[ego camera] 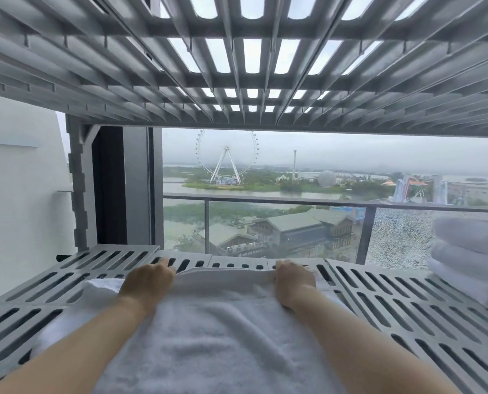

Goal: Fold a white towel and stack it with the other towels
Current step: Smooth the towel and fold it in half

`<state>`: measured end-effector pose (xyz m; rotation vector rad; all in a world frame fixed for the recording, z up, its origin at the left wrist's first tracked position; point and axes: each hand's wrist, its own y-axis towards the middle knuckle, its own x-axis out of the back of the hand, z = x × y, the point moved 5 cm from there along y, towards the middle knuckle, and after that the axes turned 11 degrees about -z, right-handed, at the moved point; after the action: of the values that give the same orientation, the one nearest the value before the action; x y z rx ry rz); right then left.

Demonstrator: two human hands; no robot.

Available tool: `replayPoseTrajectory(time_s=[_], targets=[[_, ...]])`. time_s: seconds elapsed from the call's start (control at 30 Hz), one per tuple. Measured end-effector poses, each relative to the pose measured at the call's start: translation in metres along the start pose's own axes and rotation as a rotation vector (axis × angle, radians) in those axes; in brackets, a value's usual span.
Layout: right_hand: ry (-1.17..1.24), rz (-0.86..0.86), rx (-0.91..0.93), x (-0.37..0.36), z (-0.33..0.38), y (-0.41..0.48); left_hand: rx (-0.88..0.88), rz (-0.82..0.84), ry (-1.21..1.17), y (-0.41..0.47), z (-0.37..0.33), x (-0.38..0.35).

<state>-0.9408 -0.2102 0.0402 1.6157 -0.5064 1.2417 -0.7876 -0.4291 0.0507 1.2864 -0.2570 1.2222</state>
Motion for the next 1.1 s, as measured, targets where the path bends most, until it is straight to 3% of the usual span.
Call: replayPoseTrajectory(time_s=[0.17, 0.4, 0.63, 0.9, 1.1], targets=[[0.075, 0.152, 0.039, -0.019, -0.001, 0.008, -0.037, 0.042, 0.11, 0.015, -0.008, -0.021], [0.189, 0.134, 0.079, -0.024, -0.005, 0.011, -0.021, 0.223, -0.061, 0.023, 0.005, -0.044], [0.354, 0.118, 0.044, -0.005, -0.052, 0.025, -0.072, 0.252, -0.068, 0.024, 0.017, -0.044], [0.452, 0.013, 0.038, -0.003, -0.053, 0.024, -0.134, 0.221, -0.531, 0.048, -0.086, -0.016], [0.436, 0.071, 0.069, -0.002, -0.057, 0.031, -0.108, 0.22, -0.649, 0.068, -0.149, 0.0]])
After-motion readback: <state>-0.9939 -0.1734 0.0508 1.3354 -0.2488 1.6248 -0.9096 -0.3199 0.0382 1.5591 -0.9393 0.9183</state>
